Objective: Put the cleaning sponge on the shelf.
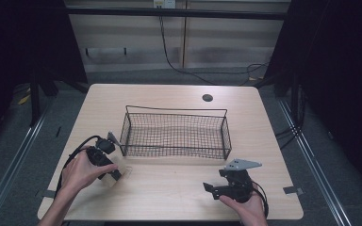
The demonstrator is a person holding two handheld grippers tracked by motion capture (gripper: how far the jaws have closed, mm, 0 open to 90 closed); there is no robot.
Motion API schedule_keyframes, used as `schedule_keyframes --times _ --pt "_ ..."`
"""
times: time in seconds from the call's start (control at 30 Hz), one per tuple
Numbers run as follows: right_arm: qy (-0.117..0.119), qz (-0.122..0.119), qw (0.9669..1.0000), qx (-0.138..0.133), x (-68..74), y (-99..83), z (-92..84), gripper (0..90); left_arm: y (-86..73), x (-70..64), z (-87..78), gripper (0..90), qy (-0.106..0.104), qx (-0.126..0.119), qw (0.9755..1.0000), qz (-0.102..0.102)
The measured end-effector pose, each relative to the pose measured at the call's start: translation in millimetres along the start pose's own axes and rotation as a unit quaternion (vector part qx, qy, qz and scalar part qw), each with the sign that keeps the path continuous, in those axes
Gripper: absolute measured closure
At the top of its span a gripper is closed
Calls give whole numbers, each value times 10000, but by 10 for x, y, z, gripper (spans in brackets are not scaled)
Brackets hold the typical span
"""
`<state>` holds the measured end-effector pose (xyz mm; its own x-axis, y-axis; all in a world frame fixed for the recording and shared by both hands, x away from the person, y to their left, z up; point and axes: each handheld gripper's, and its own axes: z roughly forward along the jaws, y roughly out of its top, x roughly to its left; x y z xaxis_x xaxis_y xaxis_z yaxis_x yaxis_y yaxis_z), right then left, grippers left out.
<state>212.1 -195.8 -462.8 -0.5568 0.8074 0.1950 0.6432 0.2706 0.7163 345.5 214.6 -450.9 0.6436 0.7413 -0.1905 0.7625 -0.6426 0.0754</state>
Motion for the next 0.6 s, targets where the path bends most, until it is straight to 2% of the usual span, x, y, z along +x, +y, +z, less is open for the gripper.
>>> schedule_keyframes --times 0.23,0.4,0.47,0.6 --pt "-3 27 10000 13 3 4 11 199 18 -37 10 266 107 6 9999 51" --pt "-4 19 10000 11 0 7 15 198 22 -60 0 269 27 59 9999 98" --pt "-2 22 10000 11 0 7 13 199 23 -62 -13 270 68 50 9999 93" --pt "-32 17 10000 20 -1 6 7 198 0 -59 -73 270 11 -59 10000 66"
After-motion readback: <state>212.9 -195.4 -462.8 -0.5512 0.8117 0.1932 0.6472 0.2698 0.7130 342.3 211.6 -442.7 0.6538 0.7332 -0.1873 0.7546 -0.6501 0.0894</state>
